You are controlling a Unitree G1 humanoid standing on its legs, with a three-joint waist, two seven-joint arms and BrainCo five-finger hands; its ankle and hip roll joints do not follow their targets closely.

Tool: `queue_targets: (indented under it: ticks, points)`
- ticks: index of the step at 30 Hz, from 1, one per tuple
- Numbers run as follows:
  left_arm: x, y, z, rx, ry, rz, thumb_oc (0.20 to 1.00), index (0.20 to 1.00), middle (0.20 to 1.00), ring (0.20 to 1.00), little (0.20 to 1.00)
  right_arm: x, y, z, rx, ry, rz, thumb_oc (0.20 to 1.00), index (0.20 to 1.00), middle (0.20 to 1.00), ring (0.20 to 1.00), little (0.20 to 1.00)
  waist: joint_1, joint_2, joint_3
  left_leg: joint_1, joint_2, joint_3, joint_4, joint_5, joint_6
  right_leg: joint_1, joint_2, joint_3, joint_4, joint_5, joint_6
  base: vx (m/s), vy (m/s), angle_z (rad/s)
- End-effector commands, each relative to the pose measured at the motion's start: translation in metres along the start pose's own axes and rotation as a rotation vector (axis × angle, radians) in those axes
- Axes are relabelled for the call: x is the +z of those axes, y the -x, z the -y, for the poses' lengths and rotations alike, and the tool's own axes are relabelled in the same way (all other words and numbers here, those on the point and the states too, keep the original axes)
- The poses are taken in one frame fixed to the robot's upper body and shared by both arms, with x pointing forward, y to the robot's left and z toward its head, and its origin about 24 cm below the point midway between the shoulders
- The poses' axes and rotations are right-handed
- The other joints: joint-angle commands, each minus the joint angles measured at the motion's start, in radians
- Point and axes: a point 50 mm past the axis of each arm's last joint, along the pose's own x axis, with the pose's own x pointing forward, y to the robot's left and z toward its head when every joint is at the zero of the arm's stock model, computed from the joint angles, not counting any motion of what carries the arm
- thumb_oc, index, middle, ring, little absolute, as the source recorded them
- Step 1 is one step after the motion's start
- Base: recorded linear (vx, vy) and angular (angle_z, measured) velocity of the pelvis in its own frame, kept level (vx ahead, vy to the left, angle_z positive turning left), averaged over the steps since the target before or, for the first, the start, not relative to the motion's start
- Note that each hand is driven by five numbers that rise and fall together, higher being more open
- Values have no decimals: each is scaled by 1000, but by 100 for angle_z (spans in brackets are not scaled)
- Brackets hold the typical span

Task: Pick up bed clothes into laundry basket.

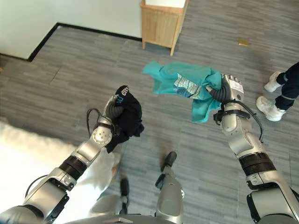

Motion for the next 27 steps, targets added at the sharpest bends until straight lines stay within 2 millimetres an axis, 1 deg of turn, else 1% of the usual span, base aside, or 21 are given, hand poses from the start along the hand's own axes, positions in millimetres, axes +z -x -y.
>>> queue_targets:
  ticks: [1, 2, 3, 4, 5, 6, 8, 10, 12, 14, 16, 17, 18, 19, 20, 21, 22, 23, 25, 26, 27]
  points:
    - [47, -10, 13, -12, 105, 189, 200, 200, 200, 200, 200, 16, 1, 4, -9, -57, 92, 200, 200, 200, 200, 200, 5, 10, -58, 42, 97, 107, 485, 143, -135, 131, 93, -19, -109, -26, -49, 452, -409, 27]
    - [48, -8, 16, -21, 123, 190, 200, 200, 200, 200, 200, 17, 5, -3, 24, -58, 103, 200, 200, 200, 200, 200, 35, 6, -45, -18, 99, 98, 637, 199, -150, 186, 110, -12, -126, -60, -72, 440, -401, 0]
    - [48, -8, 16, -22, 122, 191, 200, 200, 200, 200, 200, 17, 5, -3, 23, -59, 102, 200, 200, 200, 200, 200, 30, 0, -47, -32, 94, 91, 646, 203, -149, 182, 103, -18, -126, -57, -74, 325, -239, -35]
    - [50, -8, 16, -27, 126, 199, 200, 200, 200, 200, 200, 16, 7, -6, 40, -57, 98, 200, 200, 200, 200, 200, 61, -14, -27, -90, 63, 64, 773, 216, -151, 229, 112, 3, -134, -79, -88, 301, -188, -55]
    - [54, -7, 18, -33, 133, 214, 200, 200, 200, 200, 200, 17, 7, -9, 52, -59, 99, 200, 200, 200, 200, 200, 83, -33, -5, -171, 54, 53, 857, 199, -147, 264, 111, 22, -139, -100, -93, 656, -244, -80]
    - [58, -9, 19, -30, 137, 218, 200, 200, 200, 200, 200, 23, 6, -20, 99, -63, 113, 200, 200, 200, 200, 200, 117, -51, 10, -279, 105, 106, 850, 171, -134, 306, 103, 46, -139, -147, -85, 613, -124, -65]
    - [57, -9, 19, -23, 138, 215, 200, 200, 200, 200, 200, 31, 2, -29, 130, -80, 127, 200, 200, 200, 200, 200, 165, -34, 13, -362, 155, 140, 713, 169, -118, 347, 125, 83, -139, -190, -79, 542, 73, -52]
    - [52, -9, 17, -8, 129, 192, 200, 200, 200, 200, 200, 34, 2, -37, 167, -93, 138, 200, 200, 200, 200, 200, 211, -3, 1, -377, 164, 190, 375, 190, -92, 393, 155, 114, -139, -234, -52, 622, 219, -96]
    - [48, -8, 16, -5, 126, 182, 200, 200, 200, 200, 200, 36, 0, -38, 169, -85, 149, 200, 200, 200, 200, 200, 251, 21, -16, -388, 192, 226, 104, 317, -109, 458, 172, 126, -139, -275, -30, 699, 137, -73]
    - [46, -7, 16, -8, 122, 174, 200, 200, 200, 200, 200, 36, -2, -36, 159, -78, 151, 200, 200, 200, 200, 200, 268, 16, -11, -393, 189, 251, 38, 339, -109, 491, 172, 119, -139, -292, -25, 523, -5, -35]
    - [39, -5, 13, 5, 119, 148, 200, 200, 200, 200, 200, 40, -4, -42, 168, -66, 150, 200, 200, 200, 200, 200, 305, 8, -33, -377, 128, 227, 2, 345, -69, 581, 210, 156, -139, -339, -39, 746, 11, -46]
    - [38, -5, 11, 3, 111, 146, 200, 200, 200, 200, 200, 43, -5, -44, 167, -72, 156, 200, 200, 200, 200, 200, 326, -10, -43, -352, 99, 224, 4, 335, -47, 601, 202, 165, -88, -347, -32, 618, 20, -48]
    - [43, -8, 11, 8, 114, 162, 200, 200, 200, 200, 200, 43, -3, -46, 155, -80, 150, 200, 200, 200, 200, 200, 336, -32, -42, -332, 66, 231, 12, 316, -19, 591, 183, 166, 30, -322, 3, 525, 30, -39]
    - [43, -8, 9, 12, 113, 166, 200, 200, 200, 200, 200, 46, -4, -47, 163, -73, 154, 200, 200, 200, 200, 200, 327, -31, -28, -307, 50, 231, 21, 296, 1, 516, 138, 170, 176, -274, 38, 438, 56, -18]
    - [46, -10, 7, 16, 107, 174, 200, 200, 200, 200, 200, 53, -8, -46, 158, -63, 178, 200, 200, 200, 200, 200, 313, -31, -11, -274, 38, 236, 23, 274, 15, 432, 85, 165, 316, -177, 84, 399, 63, -8]
    - [48, -12, 3, 24, 95, 184, 200, 200, 200, 200, 200, 60, -14, -43, 148, -54, 201, 200, 200, 200, 200, 200, 293, -20, 4, -229, 42, 225, 19, 250, 24, 342, 64, 182, 463, -104, 86, 398, 73, 9]
    - [49, -13, -1, 38, 88, 192, 200, 200, 200, 200, 200, 66, -19, -40, 132, -55, 217, 200, 200, 200, 200, 200, 278, 5, 4, -198, 63, 218, 11, 234, 27, 272, 64, 194, 532, -77, 86, 390, 90, 40]
    - [50, -15, -2, 47, 85, 198, 200, 200, 200, 200, 200, 72, -25, -34, 109, -51, 238, 200, 200, 200, 200, 200, 265, 19, 12, -170, 69, 214, 0, 217, 28, 208, 54, 196, 570, -90, 86, 393, 67, 71]
    - [55, -19, -6, 63, 82, 211, 200, 200, 200, 200, 200, 78, -31, -27, 80, -50, 257, 200, 200, 200, 200, 200, 242, 19, 24, -140, 61, 207, -10, 194, 20, 152, 36, 185, 564, -114, 85, 398, -68, 73]
    - [55, -20, -11, 77, 74, 215, 200, 200, 200, 200, 200, 77, -33, -17, 52, -53, 257, 200, 200, 200, 200, 200, 197, 8, 27, -91, 39, 189, -20, 155, 3, 88, 26, 159, 436, -121, 65, 707, -286, 66]
    - [53, -20, -11, 75, 67, 209, 200, 200, 200, 200, 200, 73, -33, -9, 26, -43, 250, 200, 200, 200, 200, 200, 163, -15, 12, -45, 9, 175, -25, 114, -11, 82, 25, 127, 234, -144, 34, 721, -284, 79]
